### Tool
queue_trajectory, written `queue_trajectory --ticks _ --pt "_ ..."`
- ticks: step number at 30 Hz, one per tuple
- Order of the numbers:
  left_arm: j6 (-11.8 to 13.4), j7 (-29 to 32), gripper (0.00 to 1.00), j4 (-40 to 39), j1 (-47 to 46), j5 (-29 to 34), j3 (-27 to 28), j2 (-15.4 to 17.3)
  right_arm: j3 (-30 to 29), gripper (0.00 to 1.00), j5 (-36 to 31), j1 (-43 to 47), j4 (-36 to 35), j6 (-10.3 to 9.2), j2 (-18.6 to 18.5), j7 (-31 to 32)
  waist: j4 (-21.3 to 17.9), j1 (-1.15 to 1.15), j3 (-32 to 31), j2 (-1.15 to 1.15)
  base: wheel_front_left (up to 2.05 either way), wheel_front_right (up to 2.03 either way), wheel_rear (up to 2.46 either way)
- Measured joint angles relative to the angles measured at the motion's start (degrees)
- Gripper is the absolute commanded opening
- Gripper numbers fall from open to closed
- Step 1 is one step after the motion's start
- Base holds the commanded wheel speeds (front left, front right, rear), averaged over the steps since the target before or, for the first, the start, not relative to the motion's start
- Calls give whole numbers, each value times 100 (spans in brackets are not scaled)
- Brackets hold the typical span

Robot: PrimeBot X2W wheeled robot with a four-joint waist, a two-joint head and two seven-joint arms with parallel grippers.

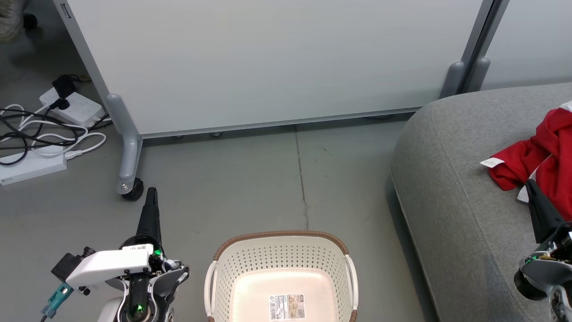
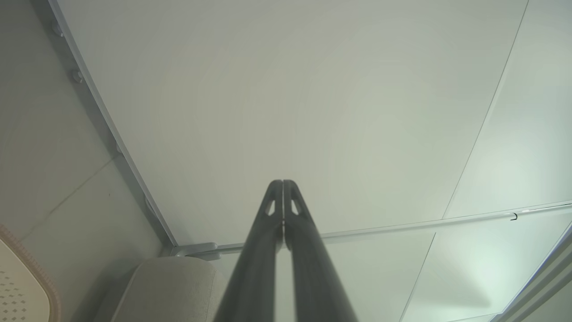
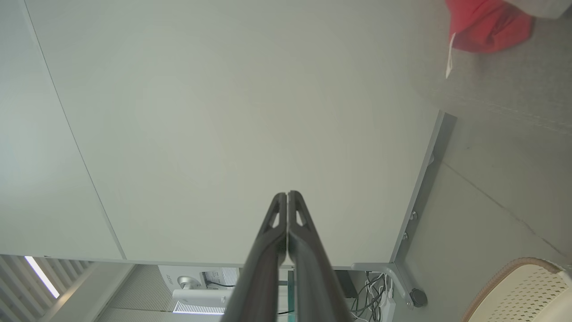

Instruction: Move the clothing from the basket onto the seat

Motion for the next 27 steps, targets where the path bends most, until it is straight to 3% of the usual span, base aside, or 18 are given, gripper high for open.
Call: queue_trajectory --ticks 27 --pt "0 0 0 -1 0 0 0 0 -26 0 -40 -3 0 0 18 11 0 0 0 0 0 0 0"
